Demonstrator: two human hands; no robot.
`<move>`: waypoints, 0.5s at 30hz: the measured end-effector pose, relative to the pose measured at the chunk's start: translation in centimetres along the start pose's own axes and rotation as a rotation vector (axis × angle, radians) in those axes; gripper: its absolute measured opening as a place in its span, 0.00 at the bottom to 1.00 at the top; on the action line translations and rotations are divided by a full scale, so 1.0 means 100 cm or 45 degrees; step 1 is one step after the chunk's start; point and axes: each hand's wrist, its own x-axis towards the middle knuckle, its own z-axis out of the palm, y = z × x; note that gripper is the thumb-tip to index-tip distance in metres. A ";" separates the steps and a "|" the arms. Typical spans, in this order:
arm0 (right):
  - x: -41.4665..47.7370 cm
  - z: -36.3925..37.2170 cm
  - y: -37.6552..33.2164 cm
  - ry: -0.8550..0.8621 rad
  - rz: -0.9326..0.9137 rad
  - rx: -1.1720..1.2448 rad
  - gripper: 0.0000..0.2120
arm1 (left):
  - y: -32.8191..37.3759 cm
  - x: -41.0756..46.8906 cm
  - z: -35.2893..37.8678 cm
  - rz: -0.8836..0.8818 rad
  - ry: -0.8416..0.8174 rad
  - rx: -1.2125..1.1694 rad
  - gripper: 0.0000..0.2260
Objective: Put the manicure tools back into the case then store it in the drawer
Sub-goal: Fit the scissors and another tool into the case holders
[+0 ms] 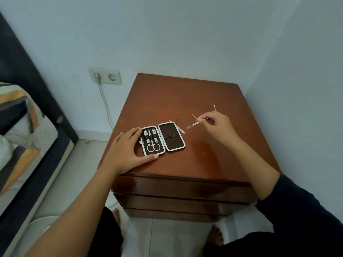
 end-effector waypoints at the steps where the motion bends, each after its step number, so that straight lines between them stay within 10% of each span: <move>1: -0.001 0.005 -0.009 -0.042 -0.048 -0.011 0.06 | 0.000 -0.001 0.000 0.004 0.002 -0.004 0.51; 15: 0.031 0.050 -0.063 -0.398 -0.277 -0.136 0.04 | -0.004 0.001 0.004 0.036 0.029 -0.031 0.49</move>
